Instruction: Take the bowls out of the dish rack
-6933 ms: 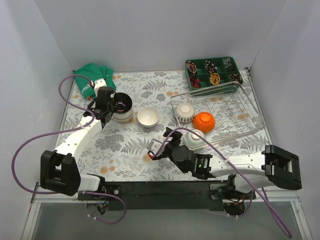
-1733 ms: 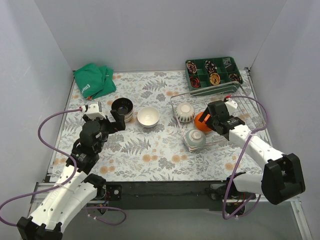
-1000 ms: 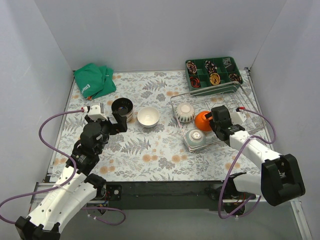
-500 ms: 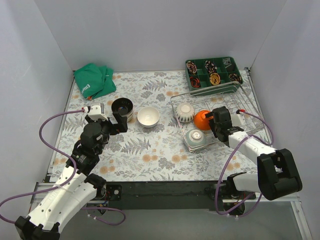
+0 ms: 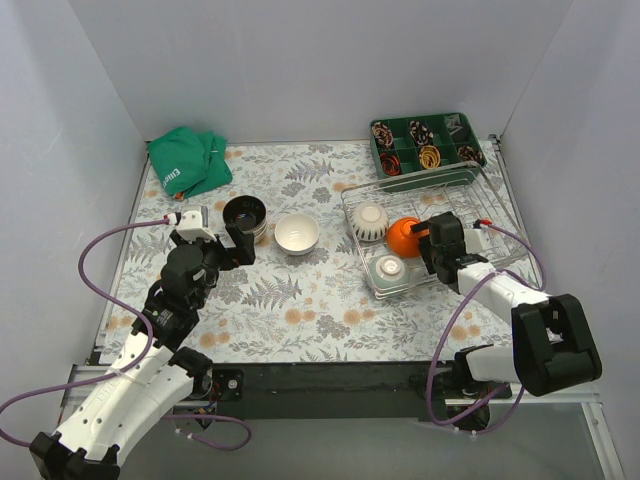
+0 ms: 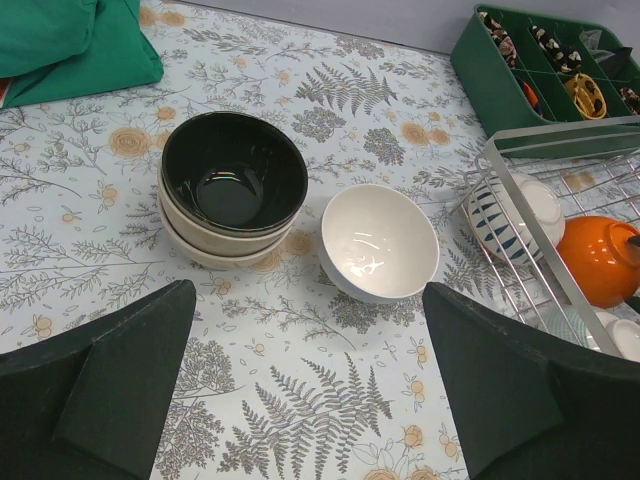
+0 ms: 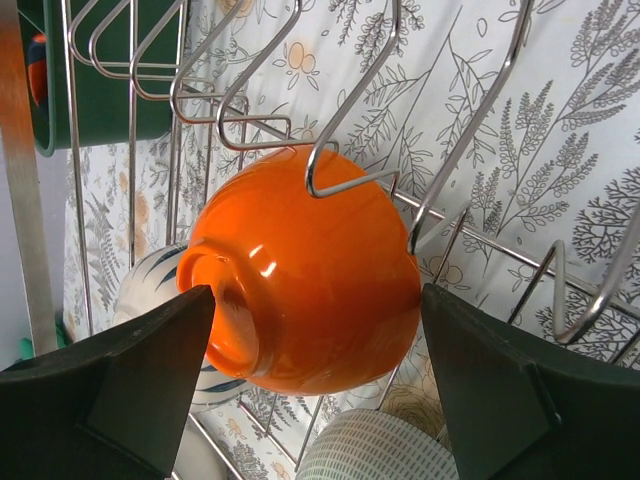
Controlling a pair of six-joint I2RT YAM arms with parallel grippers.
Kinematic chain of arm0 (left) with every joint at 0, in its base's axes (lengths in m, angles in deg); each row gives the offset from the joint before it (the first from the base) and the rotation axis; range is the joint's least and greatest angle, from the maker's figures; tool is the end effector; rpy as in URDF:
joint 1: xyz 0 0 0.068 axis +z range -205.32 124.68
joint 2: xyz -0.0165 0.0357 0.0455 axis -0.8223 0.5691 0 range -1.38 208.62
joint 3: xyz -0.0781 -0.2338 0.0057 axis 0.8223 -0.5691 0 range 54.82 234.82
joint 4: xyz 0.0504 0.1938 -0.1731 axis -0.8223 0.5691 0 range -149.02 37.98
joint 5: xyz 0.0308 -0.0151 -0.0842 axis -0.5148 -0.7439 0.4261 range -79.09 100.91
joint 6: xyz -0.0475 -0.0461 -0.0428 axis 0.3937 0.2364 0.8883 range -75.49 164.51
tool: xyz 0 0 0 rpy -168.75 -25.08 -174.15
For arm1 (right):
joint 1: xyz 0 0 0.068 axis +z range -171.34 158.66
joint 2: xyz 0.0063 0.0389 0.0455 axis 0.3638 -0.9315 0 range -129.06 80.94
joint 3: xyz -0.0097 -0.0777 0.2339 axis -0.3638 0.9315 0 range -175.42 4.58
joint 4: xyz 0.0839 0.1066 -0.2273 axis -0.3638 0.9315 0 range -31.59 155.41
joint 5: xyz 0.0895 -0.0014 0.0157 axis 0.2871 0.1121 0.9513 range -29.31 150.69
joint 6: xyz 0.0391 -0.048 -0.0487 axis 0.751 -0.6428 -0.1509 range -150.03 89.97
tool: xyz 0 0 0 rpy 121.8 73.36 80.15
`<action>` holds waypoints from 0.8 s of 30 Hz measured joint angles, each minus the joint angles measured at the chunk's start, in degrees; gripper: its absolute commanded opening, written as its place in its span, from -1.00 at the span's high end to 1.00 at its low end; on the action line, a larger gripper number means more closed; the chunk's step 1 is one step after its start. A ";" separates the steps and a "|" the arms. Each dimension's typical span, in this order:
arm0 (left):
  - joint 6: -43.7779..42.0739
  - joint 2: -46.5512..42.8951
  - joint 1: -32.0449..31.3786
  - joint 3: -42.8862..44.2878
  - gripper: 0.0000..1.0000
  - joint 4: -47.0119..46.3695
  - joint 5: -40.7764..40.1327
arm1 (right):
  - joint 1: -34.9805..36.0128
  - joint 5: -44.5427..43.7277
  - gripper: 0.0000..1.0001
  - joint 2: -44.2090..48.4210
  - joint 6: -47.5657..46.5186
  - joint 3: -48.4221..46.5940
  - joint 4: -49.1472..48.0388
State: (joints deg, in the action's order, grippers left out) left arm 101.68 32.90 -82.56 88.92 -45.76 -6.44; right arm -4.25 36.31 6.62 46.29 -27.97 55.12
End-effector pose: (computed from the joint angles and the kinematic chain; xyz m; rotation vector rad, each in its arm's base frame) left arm 0.1939 -0.0772 0.2738 -0.6928 1.7298 -0.7719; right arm 0.2829 0.0577 0.1365 1.2847 1.7965 0.4460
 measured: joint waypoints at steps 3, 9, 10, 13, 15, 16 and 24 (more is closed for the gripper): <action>-0.02 0.00 0.00 0.00 -0.96 0.00 0.00 | -0.24 0.39 -0.81 -0.26 -0.31 0.50 -2.14; -0.31 0.00 0.00 0.00 -0.96 0.00 0.00 | -0.72 0.42 -0.58 -0.70 -1.53 1.64 -4.90; -0.37 0.00 0.00 0.00 -0.96 0.00 0.00 | -0.90 0.44 -0.57 -0.72 -1.66 2.01 -5.70; -0.39 0.00 0.00 0.00 -0.96 0.00 0.00 | -1.25 0.59 -0.75 -0.72 -1.73 2.80 -7.39; -0.42 0.00 0.00 0.00 -0.97 0.00 0.02 | -1.38 0.61 -0.91 -0.70 -2.08 3.10 -8.46; -0.42 0.00 0.00 0.00 -0.96 0.00 0.02 | -1.38 0.76 -0.93 -0.63 -2.21 3.10 -8.94; -0.44 0.04 -0.02 -0.02 -0.96 0.00 0.02 | -1.64 1.53 -0.95 -0.70 -2.80 2.62 -8.87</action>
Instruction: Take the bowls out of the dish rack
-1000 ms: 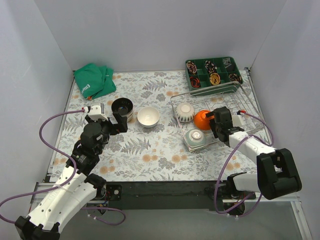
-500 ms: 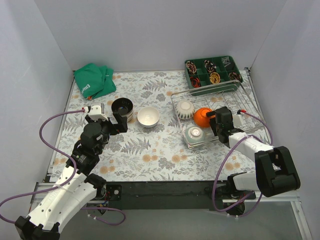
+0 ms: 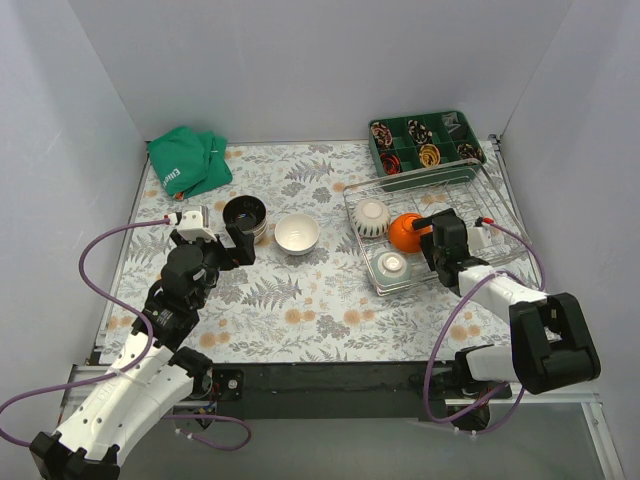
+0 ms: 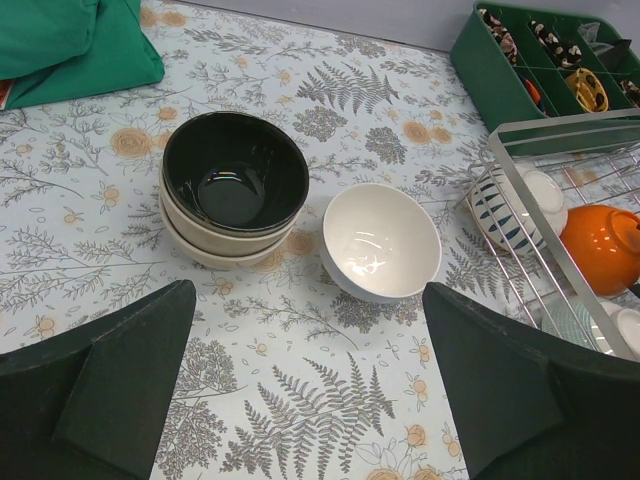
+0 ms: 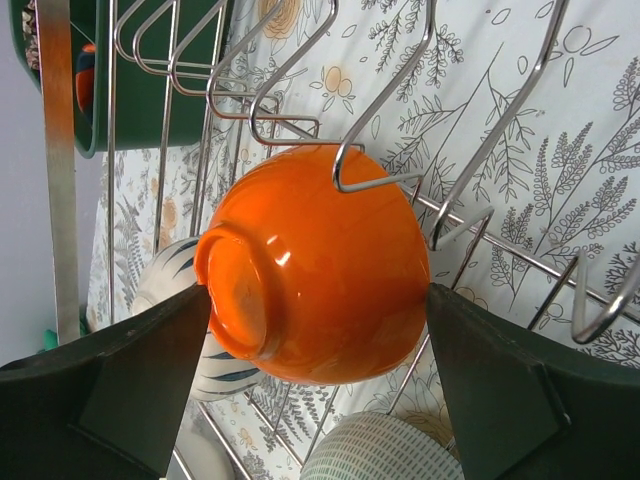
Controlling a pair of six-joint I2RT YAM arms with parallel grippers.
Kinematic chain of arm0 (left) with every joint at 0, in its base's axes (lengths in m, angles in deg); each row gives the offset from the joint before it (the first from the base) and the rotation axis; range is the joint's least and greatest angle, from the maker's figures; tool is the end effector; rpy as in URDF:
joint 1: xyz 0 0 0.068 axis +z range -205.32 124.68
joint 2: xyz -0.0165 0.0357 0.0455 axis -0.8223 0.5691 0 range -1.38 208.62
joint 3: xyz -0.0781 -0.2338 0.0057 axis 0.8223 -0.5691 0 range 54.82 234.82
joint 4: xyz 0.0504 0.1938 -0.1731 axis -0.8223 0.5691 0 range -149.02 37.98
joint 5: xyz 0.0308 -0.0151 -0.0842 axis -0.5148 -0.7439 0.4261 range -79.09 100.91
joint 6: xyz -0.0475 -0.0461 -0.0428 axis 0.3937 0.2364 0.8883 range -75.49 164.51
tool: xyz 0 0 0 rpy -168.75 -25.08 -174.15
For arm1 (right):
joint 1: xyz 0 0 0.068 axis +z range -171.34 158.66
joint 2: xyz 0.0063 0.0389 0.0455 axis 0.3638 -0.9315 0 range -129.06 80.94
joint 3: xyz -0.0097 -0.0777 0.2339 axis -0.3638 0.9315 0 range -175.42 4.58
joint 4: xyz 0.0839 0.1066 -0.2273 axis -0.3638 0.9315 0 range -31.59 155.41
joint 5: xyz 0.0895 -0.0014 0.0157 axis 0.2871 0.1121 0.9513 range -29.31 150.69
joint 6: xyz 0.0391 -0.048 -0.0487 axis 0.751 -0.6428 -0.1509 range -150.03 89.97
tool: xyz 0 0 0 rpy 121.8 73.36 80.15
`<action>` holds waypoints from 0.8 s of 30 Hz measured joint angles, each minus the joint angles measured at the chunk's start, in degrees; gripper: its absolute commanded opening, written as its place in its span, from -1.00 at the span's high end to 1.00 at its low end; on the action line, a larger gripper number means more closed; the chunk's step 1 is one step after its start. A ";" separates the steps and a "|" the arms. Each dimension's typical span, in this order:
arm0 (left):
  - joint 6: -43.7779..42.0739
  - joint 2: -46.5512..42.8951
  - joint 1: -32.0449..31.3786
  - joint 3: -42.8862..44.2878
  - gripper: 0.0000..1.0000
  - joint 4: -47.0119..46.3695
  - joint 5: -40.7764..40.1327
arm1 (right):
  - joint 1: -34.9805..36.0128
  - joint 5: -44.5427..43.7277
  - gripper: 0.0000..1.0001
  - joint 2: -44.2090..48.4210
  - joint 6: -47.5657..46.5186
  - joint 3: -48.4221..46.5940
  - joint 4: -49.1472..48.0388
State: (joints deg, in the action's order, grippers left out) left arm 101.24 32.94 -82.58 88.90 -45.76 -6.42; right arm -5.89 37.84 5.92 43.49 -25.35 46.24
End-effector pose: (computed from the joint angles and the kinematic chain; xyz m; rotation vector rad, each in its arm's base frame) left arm 0.1940 -0.0773 0.2736 -0.6855 1.7329 -0.7665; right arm 0.2876 0.0522 0.1347 1.2347 1.7431 0.5029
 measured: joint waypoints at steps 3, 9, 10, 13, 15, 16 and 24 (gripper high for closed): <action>0.00 0.13 0.02 0.02 -0.96 0.00 0.00 | -0.04 0.20 -0.96 -0.44 0.00 -0.63 0.85; -0.02 0.37 0.00 0.02 -0.97 0.00 0.00 | -0.39 0.48 -0.96 -2.16 1.05 -4.09 6.27; -0.04 0.39 0.00 0.00 -0.96 0.02 0.00 | -0.44 0.52 -0.96 -2.21 1.29 -4.28 6.60; -0.20 0.39 0.00 0.00 -0.96 0.00 0.00 | -0.63 0.74 -0.96 -2.54 1.84 -4.87 7.63; -0.20 0.42 0.00 0.00 -0.96 0.00 0.00 | -0.81 0.92 -0.97 -3.26 2.03 -5.44 8.02; -0.20 0.46 0.00 0.00 -0.96 -0.02 0.00 | -0.85 0.94 -0.97 -3.58 2.05 -5.66 8.13; -0.37 0.59 0.00 0.00 -0.96 0.00 0.00 | -1.20 0.63 -0.97 -6.01 2.12 -6.91 7.61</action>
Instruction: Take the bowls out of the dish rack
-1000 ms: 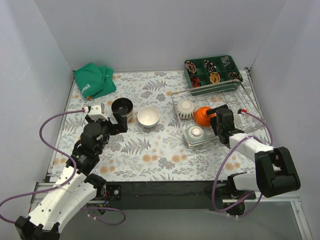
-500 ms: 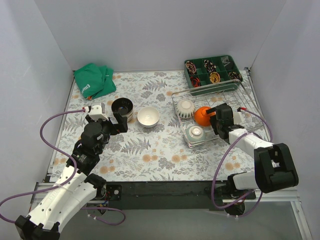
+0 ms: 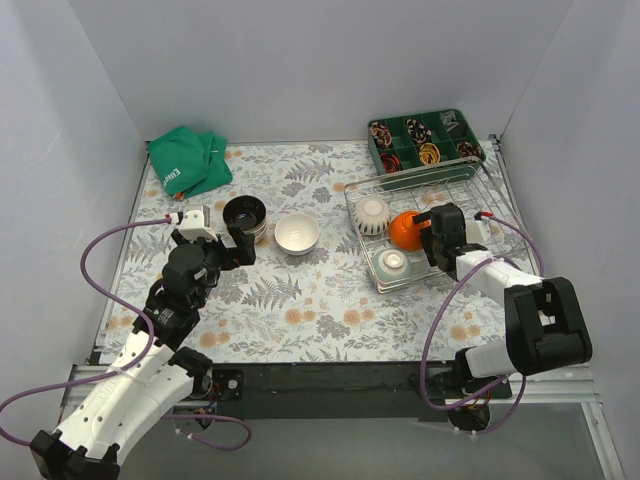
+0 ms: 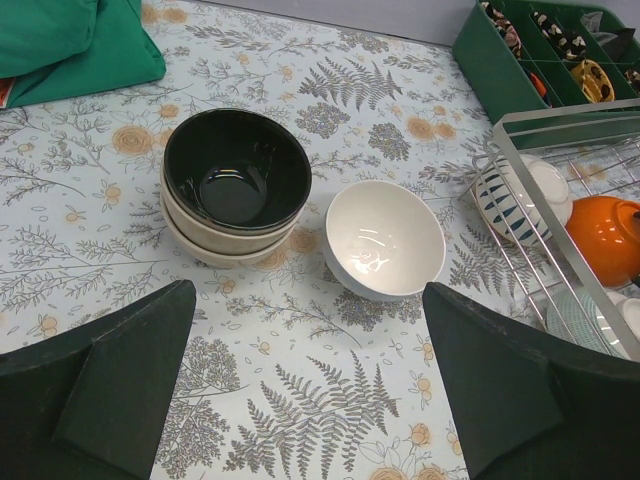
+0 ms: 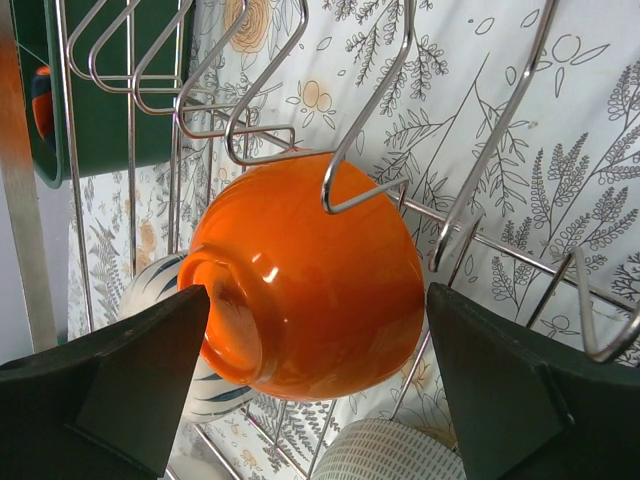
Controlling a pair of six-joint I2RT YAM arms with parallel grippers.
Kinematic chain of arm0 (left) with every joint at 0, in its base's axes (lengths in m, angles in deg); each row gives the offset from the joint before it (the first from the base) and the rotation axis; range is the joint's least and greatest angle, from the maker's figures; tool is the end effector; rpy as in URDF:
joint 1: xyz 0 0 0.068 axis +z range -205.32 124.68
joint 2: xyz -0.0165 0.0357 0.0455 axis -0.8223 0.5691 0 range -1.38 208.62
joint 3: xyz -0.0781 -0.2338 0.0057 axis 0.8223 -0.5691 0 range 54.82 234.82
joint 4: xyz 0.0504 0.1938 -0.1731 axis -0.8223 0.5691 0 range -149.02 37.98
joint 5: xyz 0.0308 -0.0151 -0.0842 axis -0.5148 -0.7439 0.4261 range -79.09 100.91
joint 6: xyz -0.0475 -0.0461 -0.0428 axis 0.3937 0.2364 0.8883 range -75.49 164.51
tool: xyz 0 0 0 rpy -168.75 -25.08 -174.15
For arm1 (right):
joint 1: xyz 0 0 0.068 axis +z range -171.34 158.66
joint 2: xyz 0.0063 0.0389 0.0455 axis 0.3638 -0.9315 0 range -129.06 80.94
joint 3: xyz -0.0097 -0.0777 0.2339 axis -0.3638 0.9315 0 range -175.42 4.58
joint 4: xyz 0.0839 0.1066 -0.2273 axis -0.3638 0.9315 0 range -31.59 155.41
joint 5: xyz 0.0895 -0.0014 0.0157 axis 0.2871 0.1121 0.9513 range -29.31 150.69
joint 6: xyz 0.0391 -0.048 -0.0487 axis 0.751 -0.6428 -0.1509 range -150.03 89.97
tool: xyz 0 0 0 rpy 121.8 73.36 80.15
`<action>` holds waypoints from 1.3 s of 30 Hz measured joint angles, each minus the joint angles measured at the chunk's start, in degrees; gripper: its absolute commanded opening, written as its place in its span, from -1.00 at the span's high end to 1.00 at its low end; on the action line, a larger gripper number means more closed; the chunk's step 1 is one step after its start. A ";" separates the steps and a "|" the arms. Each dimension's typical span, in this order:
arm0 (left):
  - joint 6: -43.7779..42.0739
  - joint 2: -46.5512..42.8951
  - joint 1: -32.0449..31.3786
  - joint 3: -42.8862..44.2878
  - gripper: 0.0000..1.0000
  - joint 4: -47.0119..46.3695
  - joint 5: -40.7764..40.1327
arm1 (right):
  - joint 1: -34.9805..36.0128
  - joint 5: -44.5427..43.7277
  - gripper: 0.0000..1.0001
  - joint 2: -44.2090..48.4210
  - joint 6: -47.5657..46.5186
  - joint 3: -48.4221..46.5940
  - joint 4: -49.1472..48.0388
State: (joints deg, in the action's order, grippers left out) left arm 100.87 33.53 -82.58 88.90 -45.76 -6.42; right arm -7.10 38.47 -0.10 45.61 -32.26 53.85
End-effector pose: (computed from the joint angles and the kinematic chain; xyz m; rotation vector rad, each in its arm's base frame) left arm 0.1954 -0.0781 0.2716 -0.6808 1.7439 -0.7557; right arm 0.3051 0.0510 0.1302 1.3140 1.8100 0.4299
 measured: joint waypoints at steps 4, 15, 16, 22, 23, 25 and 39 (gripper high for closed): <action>-0.02 0.04 0.00 0.00 -0.96 0.00 0.00 | -0.02 -0.13 -0.92 -0.42 -0.24 0.24 -0.72; -0.02 0.04 -0.04 0.00 -0.96 0.00 0.00 | -0.61 1.44 -0.19 2.80 0.83 5.20 -6.19; -0.04 0.04 -0.04 0.00 -0.96 0.00 0.00 | -0.79 1.99 -0.16 3.30 1.33 5.77 -6.73; -0.02 0.13 -0.04 0.00 -0.97 0.00 0.00 | -1.09 4.44 0.11 6.86 3.72 7.52 -7.54; -0.02 0.13 -0.04 0.00 -0.96 0.00 0.00 | -1.07 4.72 0.13 7.30 3.65 7.67 -7.28; -0.04 0.13 -0.04 0.00 -0.96 0.02 0.00 | -1.05 5.27 0.22 8.13 3.39 7.72 -6.71; -0.04 0.17 -0.04 0.00 -0.96 0.02 0.00 | -0.94 6.38 0.79 11.15 -0.98 8.52 -4.61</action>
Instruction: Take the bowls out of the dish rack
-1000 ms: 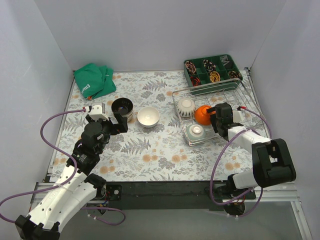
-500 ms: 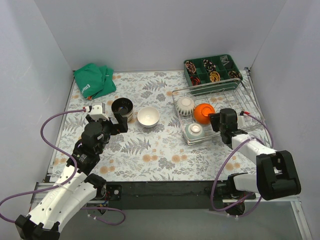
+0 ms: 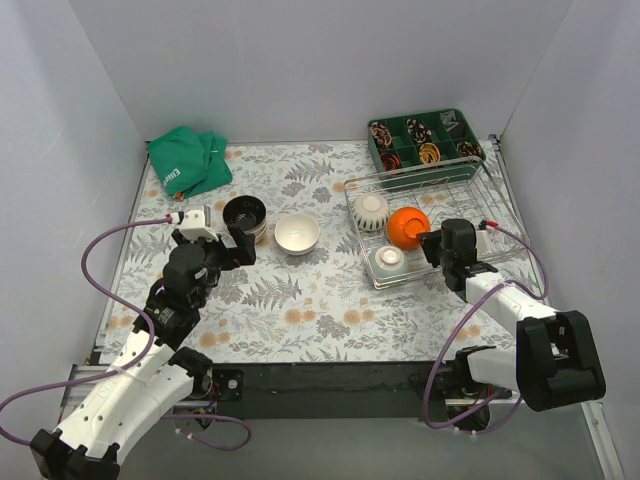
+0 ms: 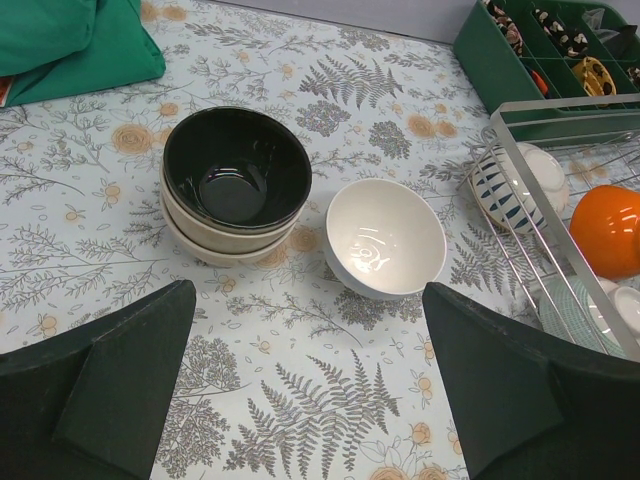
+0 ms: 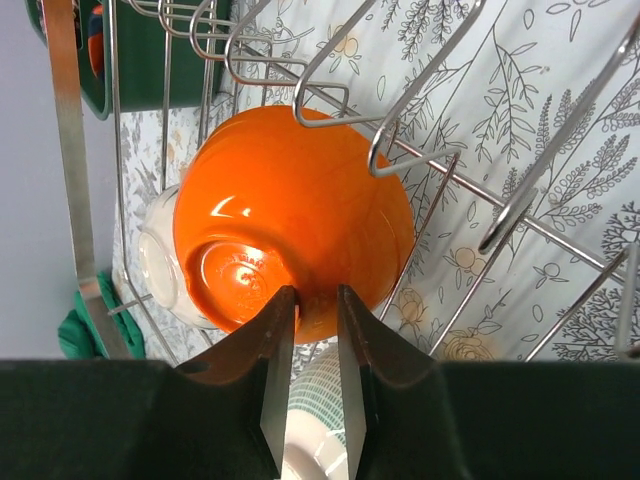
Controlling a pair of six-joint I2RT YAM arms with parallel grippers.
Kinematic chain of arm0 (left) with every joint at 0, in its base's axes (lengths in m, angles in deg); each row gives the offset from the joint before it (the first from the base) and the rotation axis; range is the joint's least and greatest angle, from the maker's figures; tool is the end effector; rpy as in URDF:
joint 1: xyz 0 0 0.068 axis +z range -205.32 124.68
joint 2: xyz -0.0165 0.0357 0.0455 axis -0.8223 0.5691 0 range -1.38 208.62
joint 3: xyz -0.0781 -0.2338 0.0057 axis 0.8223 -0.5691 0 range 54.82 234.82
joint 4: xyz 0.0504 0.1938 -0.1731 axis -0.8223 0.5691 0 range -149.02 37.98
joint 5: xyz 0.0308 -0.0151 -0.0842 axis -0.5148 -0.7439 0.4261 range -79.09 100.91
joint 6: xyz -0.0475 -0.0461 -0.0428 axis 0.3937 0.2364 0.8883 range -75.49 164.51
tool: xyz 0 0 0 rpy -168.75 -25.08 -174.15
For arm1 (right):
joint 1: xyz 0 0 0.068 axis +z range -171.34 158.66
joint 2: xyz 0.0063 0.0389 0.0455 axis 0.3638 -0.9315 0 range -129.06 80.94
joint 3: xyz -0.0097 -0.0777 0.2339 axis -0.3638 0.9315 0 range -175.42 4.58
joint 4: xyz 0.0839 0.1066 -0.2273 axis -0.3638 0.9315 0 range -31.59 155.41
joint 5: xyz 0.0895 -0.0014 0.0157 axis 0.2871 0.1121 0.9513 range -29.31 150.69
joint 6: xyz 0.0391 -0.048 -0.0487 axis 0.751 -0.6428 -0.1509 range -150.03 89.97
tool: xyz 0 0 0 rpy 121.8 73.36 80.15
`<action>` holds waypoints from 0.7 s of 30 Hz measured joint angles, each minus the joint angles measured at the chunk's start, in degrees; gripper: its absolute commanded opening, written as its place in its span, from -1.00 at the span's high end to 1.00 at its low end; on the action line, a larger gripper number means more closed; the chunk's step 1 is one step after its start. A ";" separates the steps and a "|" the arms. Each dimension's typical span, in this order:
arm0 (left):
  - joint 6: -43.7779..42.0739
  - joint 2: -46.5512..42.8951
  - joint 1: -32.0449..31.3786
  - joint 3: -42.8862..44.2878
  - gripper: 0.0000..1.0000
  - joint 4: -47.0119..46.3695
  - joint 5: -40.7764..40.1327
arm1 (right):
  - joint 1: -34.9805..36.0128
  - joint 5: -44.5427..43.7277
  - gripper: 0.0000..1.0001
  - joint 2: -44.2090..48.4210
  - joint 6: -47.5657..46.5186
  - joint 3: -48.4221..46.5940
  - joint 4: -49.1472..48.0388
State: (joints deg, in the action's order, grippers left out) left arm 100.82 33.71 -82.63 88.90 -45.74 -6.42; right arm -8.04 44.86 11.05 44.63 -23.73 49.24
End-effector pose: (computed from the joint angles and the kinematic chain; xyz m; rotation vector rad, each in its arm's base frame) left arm 0.1958 -0.0784 0.2710 -0.6797 1.7478 -0.7535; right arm 0.2783 0.0468 0.1414 1.2491 1.7804 0.6106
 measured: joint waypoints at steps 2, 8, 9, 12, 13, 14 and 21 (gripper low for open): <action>0.00 0.11 0.00 0.00 -0.96 0.00 0.00 | 0.00 -0.02 0.87 0.17 -1.31 -0.04 0.07; 0.00 0.24 0.00 0.00 -0.96 0.00 0.00 | 0.20 -0.13 0.97 0.26 -7.63 -1.99 2.14; 0.00 0.33 0.00 0.00 -0.96 0.00 0.00 | 0.24 -0.17 0.97 0.48 -9.31 -2.47 2.93; 0.00 0.55 0.00 0.00 -0.96 0.00 0.00 | 0.28 -0.09 0.93 0.59 -14.05 -3.54 4.98; 0.00 0.57 0.00 0.00 -0.96 0.00 0.00 | 0.31 -0.09 0.90 0.59 -16.06 -4.17 5.70; 0.00 0.63 -0.02 0.00 -0.96 0.00 0.00 | 0.31 -0.09 0.87 0.55 -18.23 -4.79 6.36; -0.02 1.14 -0.04 0.00 -0.96 0.00 -0.02 | 0.31 -0.09 0.86 0.35 -32.02 -9.46 10.56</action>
State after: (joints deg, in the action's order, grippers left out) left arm 100.80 34.84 -82.67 88.90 -45.74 -6.44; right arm -7.73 44.77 11.40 12.61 -33.20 59.80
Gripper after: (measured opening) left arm 0.982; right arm 0.069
